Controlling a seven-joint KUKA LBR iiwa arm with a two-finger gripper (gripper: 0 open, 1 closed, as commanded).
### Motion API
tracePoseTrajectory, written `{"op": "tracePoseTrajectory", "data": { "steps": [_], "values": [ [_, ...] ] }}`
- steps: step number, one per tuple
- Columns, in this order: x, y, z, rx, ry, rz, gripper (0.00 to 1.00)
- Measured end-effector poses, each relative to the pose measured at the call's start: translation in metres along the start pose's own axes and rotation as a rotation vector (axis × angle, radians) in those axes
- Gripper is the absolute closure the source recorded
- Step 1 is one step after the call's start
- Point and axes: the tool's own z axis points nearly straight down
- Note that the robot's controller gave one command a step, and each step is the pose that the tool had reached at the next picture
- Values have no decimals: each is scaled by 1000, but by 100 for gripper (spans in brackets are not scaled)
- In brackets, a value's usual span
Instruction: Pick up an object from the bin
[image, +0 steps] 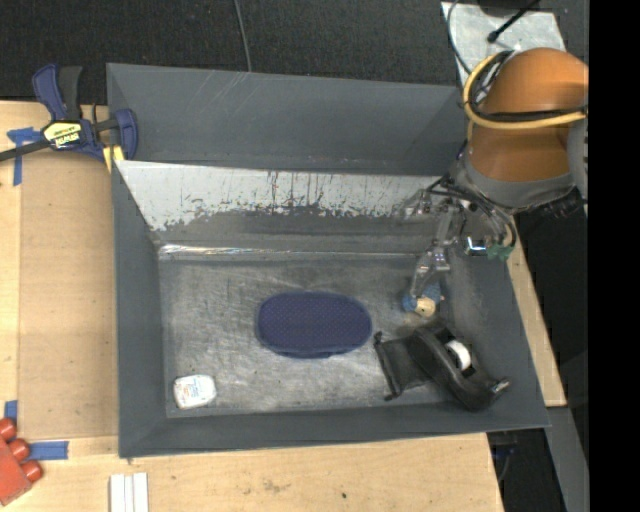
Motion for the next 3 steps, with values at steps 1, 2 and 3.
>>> {"op": "tracePoseTrajectory", "data": {
  "steps": [1,2,3],
  "values": [
    [91,-25,136,2,-12,-220,0],
    [86,-24,132,4,-25,-224,100],
    [67,-27,-11,6,-15,-462,100]
  ]
}}
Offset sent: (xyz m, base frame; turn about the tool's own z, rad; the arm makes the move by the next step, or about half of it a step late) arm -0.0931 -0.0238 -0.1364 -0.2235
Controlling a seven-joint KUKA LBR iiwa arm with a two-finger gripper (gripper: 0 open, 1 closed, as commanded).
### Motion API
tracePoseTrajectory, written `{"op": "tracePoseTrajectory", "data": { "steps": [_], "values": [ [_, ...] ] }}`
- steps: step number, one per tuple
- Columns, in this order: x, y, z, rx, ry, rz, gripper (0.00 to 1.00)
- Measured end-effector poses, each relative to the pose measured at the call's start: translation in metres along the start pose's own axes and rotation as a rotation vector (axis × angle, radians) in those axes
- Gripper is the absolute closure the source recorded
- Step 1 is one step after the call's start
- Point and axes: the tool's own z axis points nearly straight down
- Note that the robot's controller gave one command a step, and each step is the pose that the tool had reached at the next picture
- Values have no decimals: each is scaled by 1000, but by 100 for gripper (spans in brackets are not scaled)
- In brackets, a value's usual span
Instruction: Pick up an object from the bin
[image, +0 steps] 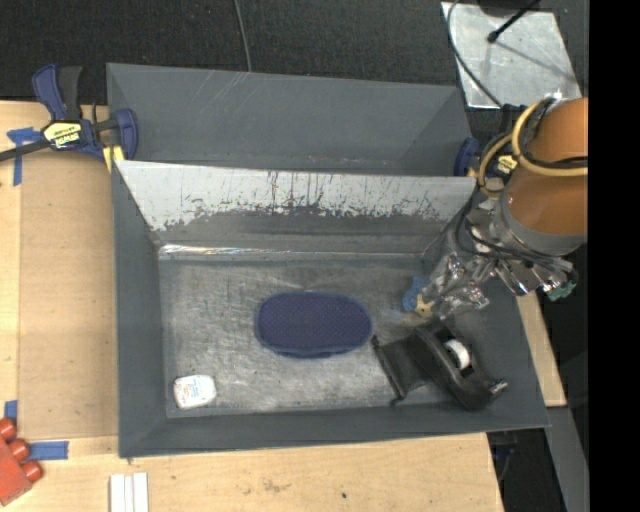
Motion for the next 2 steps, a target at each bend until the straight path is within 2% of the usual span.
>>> {"op": "tracePoseTrajectory", "data": {
  "steps": [1,2],
  "values": [
    [2,1,4,-5,6,2,0],
    [-27,14,145,-11,10,-105,0]
  ]
}}
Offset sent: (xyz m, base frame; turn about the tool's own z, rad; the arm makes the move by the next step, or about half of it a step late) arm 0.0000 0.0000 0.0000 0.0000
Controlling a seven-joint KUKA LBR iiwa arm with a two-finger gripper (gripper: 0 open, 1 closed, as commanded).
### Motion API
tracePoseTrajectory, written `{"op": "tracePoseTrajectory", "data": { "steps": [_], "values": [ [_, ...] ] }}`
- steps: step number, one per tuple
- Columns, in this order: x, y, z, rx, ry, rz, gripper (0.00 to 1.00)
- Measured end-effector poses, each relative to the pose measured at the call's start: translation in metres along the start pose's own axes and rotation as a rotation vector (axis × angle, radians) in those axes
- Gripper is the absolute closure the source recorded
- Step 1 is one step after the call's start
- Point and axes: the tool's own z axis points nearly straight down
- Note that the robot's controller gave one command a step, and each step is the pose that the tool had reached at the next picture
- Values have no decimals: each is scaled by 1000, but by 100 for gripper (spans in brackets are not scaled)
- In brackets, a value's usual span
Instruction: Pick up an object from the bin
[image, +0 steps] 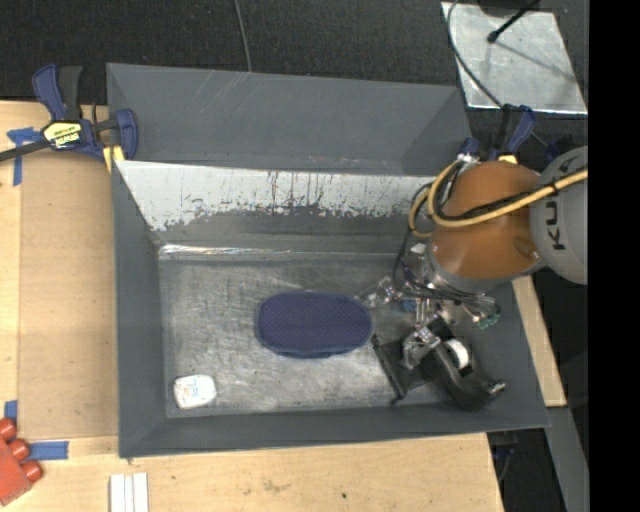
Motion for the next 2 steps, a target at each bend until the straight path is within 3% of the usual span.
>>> {"op": "tracePoseTrajectory", "data": {
  "steps": [1,2],
  "values": [
    [-1,-2,-5,6,-6,1,100],
    [-1,-2,-4,5,-5,1,0]
  ]
}}
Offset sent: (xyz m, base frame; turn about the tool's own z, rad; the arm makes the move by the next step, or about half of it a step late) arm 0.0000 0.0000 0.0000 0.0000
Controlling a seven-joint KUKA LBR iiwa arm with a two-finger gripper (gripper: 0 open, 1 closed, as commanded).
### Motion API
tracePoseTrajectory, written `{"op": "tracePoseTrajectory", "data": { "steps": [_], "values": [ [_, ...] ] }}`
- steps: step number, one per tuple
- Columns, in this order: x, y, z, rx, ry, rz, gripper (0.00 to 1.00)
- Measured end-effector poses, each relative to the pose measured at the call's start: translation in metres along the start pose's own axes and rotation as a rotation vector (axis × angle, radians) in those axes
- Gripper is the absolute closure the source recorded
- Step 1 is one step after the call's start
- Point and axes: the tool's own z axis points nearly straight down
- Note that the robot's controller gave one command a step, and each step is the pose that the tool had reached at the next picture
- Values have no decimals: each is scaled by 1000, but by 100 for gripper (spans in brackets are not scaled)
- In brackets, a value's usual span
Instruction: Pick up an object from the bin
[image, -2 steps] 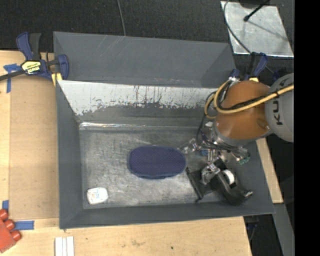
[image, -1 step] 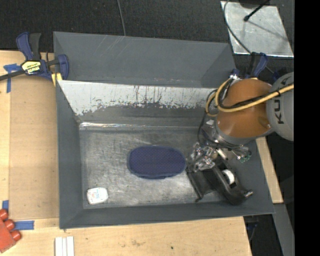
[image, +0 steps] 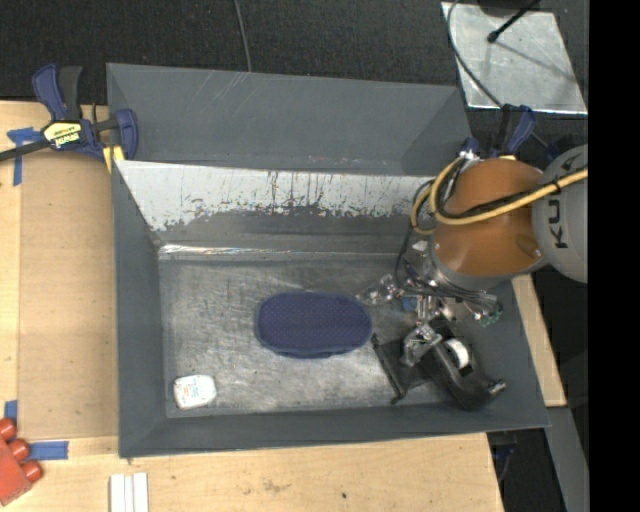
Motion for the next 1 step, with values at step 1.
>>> {"op": "tracePoseTrajectory", "data": {
  "steps": [1],
  "values": [
    [-59,2,4,1,-2,98,0]
  ]
}}
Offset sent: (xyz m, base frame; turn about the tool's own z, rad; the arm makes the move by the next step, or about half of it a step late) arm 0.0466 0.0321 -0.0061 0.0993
